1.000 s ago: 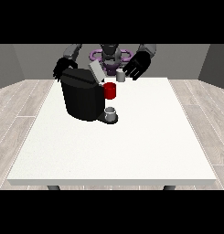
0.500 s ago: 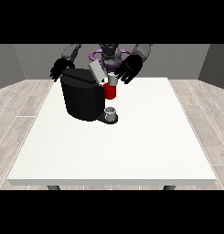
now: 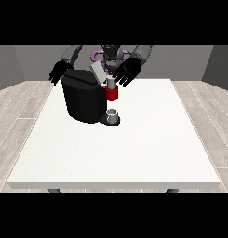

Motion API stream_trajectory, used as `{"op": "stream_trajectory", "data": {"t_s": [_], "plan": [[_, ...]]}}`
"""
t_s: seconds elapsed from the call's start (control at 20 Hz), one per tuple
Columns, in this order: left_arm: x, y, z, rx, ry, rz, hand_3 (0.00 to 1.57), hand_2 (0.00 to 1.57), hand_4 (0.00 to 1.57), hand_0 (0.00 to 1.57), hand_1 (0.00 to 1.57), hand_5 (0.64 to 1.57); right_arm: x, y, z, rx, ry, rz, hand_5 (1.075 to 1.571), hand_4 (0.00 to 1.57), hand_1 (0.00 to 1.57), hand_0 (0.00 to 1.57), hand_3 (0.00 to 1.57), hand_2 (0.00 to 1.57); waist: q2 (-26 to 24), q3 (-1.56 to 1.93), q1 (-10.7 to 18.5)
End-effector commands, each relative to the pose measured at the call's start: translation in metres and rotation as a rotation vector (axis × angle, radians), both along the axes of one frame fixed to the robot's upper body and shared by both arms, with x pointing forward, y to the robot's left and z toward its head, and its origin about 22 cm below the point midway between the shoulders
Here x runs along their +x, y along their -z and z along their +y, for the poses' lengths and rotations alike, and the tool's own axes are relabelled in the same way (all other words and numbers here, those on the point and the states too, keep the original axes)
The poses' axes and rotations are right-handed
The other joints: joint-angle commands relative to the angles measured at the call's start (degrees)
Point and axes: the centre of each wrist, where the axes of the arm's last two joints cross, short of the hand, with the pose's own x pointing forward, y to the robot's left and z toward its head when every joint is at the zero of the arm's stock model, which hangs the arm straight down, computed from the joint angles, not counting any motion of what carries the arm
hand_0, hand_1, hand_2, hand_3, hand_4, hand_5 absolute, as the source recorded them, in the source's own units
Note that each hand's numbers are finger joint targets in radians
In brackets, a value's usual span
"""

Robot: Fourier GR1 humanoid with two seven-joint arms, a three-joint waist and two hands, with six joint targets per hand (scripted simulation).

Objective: Insert the coffee pod into the coffee machine and close the lid

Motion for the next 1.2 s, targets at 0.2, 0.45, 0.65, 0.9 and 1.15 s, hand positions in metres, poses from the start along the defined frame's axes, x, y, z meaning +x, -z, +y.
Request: {"op": "stream_trajectory", "data": {"t_s": [0.2,0.45,0.65,0.9,1.15], "plan": [[0.0,0.011,-0.015,0.014,0.053,0.044,1.19,1.26,0.5,1.18,1.18,1.571,-0.009,0.028,-0.027,0.037,0.055,0.032,1.571,0.51,0.0,0.0,0.0,0.0,-2.31,0.02,2.25],[0.001,0.001,-0.005,0.016,0.026,0.003,1.21,1.28,0.52,1.2,1.2,1.571,-0.003,0.004,-0.019,0.044,0.0,-0.023,1.571,0.48,0.0,0.0,0.0,0.0,0.79,0.01,-0.6],[0.0,-0.001,0.01,0.017,-0.007,0.023,1.19,1.25,0.49,1.18,1.18,1.571,-0.001,-0.005,-0.024,0.016,0.006,-0.011,1.571,0.45,0.0,0.0,0.0,0.0,0.63,-0.01,-0.4],[0.002,-0.003,-0.01,0.049,0.027,0.032,1.18,1.28,0.48,1.25,1.25,1.571,0.001,0.01,-0.012,0.014,0.041,-0.016,1.571,0.44,0.0,0.0,0.0,0.0,1.25,0.01,1.98],[0.002,0.018,-0.017,0.028,0.029,0.074,1.14,1.24,0.47,1.2,1.2,1.571,-0.003,0.013,-0.022,0.016,0.054,0.015,1.571,0.43,0.0,0.0,0.0,0.0,-0.71,0.0,1.71]]}}
